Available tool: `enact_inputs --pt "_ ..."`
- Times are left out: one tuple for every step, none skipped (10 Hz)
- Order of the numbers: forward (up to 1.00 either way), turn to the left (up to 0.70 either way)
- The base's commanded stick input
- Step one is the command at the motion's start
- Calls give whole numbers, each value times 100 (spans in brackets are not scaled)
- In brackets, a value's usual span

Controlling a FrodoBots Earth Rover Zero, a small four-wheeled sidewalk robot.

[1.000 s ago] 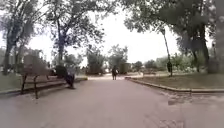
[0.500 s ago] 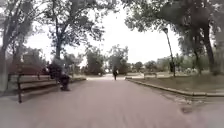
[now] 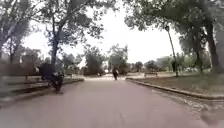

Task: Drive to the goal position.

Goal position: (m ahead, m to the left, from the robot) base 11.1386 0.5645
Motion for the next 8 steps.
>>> enact_inputs --pt "100 1" --pt "100 1" --pt "100 1" --pt "100 1" --pt "100 1" --pt "100 1" --pt "100 1" --pt "100 1"
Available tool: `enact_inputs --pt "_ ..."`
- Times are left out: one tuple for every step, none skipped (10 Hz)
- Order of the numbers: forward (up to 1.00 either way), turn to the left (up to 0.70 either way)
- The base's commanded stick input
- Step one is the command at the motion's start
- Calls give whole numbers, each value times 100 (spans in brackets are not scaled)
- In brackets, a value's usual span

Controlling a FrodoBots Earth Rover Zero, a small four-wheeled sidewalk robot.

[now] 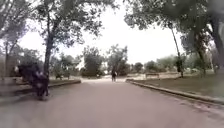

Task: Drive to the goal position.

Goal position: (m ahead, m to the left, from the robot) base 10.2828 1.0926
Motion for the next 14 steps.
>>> enact_inputs --pt "100 1" --pt "100 1" --pt "100 1" --pt "100 24" --pt "100 18" --pt "100 1" --pt "100 1" --pt "100 1" --pt "100 1" --pt "100 1" --pt "100 1" --pt "100 1" --pt "100 1" --pt "100 1"
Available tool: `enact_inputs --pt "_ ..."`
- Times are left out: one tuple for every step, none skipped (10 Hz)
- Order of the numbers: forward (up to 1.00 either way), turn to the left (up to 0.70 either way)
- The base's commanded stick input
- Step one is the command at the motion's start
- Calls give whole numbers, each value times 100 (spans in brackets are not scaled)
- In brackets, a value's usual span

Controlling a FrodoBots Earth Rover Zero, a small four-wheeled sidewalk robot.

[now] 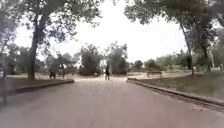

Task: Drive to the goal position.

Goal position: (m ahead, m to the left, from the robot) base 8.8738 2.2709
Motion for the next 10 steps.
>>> enact_inputs --pt "100 1" --pt "100 1" --pt "100 1" --pt "100 21" --pt "100 16" --pt "100 10" --pt "100 5" --pt "100 1" --pt "100 1" --pt "100 1"
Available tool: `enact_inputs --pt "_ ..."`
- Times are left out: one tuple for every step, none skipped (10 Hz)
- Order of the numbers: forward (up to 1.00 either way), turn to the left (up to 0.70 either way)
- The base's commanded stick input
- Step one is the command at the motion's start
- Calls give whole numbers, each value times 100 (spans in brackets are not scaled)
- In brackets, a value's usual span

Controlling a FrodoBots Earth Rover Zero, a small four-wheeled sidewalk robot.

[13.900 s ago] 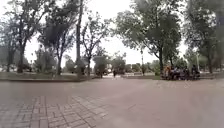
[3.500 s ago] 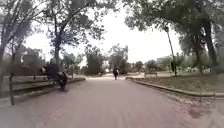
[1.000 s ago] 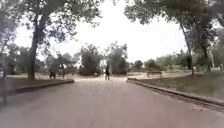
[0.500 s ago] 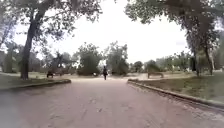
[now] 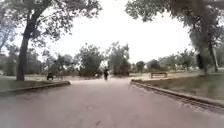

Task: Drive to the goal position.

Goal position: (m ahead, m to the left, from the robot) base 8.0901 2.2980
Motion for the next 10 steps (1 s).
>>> enact_inputs --pt "100 1" --pt "100 1" --pt "100 1" --pt "100 1" --pt "100 2" --pt "100 19" --pt "100 33" --pt "100 31" --pt "100 29" --pt "100 27"
